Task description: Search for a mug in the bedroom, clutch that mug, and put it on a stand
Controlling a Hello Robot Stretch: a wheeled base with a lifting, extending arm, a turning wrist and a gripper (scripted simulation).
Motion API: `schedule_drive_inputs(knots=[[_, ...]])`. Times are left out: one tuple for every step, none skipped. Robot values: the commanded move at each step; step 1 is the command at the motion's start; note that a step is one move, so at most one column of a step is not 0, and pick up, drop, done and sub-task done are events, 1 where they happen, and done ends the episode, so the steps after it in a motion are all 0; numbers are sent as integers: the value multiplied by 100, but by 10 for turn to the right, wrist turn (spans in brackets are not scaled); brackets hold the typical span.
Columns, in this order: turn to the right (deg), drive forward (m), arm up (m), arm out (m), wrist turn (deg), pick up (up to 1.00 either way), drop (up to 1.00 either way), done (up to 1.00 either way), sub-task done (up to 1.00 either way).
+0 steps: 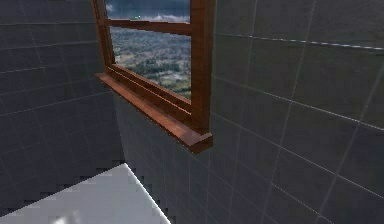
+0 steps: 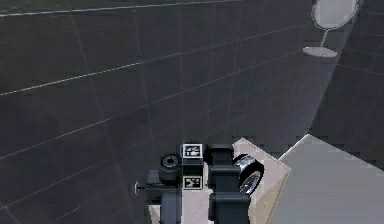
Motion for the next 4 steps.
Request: schedule_drive_inputs(knots=[[0, 0, 0, 0, 450, 0, 0, 0, 0], [0, 0, 0, 0, 450, 0, 0, 0, 0], [0, 0, 0, 0, 450, 0, 0, 0, 0], [0, 0, 0, 0, 270, 0, 0, 0, 0]])
